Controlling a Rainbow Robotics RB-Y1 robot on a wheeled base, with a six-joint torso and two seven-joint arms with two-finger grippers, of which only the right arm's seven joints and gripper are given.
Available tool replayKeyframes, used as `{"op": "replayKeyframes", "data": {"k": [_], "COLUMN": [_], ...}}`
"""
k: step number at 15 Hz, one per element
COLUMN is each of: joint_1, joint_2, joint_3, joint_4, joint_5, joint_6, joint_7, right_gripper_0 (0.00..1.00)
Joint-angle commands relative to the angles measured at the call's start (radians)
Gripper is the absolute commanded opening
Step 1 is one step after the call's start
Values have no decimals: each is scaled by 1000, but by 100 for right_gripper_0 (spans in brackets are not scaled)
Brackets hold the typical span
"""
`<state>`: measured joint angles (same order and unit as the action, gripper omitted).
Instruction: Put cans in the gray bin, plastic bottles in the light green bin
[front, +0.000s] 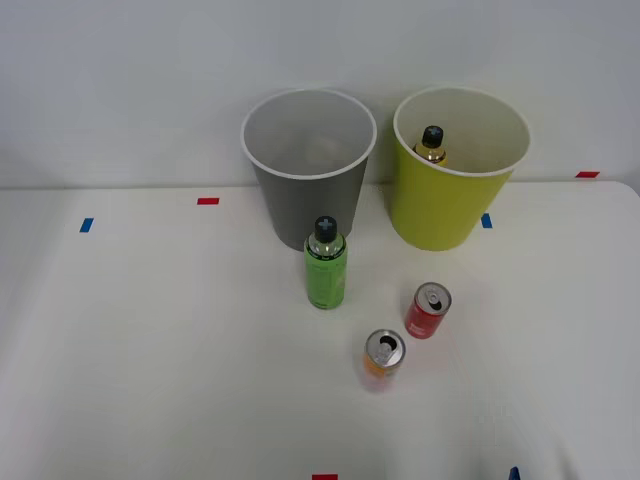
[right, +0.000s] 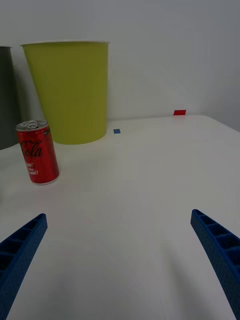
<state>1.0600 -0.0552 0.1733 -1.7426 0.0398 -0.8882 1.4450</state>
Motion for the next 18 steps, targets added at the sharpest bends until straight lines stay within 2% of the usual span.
{"op": "replayKeyframes", "data": {"k": [1,18], "joint_1": [0,0], "joint_2": [0,0], "joint_3": [0,0], "joint_4": [0,0], "joint_5": [0,0], "joint_6": [0,0], "joint_7": [0,0], "right_gripper_0": [100,100]}}
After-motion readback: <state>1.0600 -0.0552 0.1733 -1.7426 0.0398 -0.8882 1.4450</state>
